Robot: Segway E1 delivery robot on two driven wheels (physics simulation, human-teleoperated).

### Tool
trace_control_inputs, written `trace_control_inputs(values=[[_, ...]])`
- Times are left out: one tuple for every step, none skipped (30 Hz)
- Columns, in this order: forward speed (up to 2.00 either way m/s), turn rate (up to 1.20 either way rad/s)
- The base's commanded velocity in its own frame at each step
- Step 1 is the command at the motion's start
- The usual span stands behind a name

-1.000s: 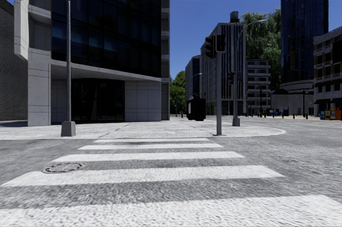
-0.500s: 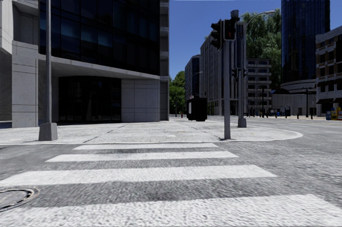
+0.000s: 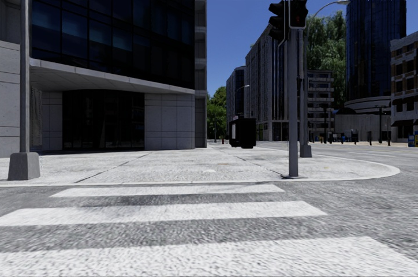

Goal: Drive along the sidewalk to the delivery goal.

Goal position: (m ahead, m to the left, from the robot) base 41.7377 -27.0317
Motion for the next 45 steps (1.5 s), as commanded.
trace_control_inputs(values=[[2.0,0.0],[2.0,0.0],[2.0,0.0],[2.0,0.0],[2.0,0.0],[2.0,0.0],[2.0,0.0],[2.0,0.0],[2.0,0.0],[2.0,0.0],[2.0,0.0],[2.0,0.0],[2.0,0.0],[2.0,0.0],[2.0,0.0],[2.0,0.0],[2.0,0.0],[2.0,0.0],[2.0,0.0],[2.0,0.0],[2.0,0.0],[2.0,0.0],[2.0,0.0],[2.0,0.0],[2.0,0.0],[2.0,0.0],[2.0,0.0],[2.0,0.0],[2.0,0.0],[2.0,0.0],[2.0,0.0],[2.0,0.0],[2.0,0.0],[2.0,0.0],[2.0,0.0],[2.0,0.0],[2.0,0.0],[2.0,0.0],[2.0,0.0],[2.0,0.0],[2.0,0.0],[2.0,0.0],[2.0,0.0],[2.0,0.0],[2.0,0.0]])
